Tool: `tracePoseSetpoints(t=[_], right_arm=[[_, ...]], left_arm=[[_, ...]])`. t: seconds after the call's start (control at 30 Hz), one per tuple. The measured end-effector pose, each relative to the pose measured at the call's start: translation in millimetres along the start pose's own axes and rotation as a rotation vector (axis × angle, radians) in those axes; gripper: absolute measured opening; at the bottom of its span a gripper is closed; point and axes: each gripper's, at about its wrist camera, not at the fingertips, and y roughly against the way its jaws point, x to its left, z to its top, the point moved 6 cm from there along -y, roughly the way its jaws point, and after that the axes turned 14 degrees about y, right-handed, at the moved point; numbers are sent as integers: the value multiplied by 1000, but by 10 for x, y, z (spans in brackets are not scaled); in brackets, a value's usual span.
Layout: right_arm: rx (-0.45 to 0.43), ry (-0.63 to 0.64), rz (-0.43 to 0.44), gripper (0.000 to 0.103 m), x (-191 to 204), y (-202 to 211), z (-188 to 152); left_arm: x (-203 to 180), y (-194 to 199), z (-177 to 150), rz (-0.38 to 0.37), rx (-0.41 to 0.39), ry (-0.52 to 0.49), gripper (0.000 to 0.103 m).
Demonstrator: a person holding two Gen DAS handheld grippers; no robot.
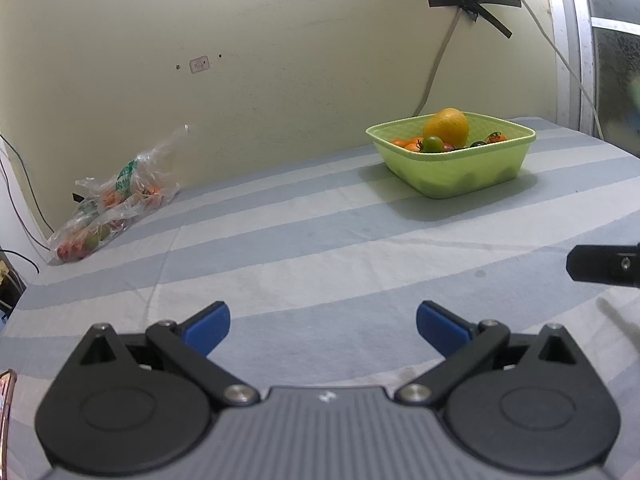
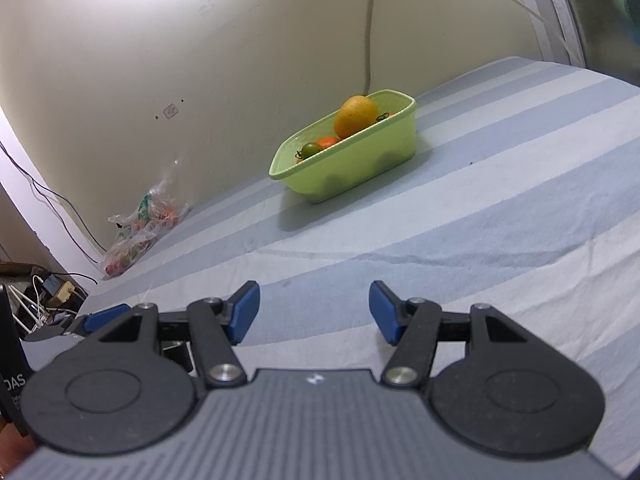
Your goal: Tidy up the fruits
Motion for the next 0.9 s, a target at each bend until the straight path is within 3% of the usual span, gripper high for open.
tracePoseSetpoints(t=[0.9], right_arm=[[-1, -8, -3, 63, -21, 12, 1]], left_arm=[[11, -18, -46, -19, 29, 26, 103]])
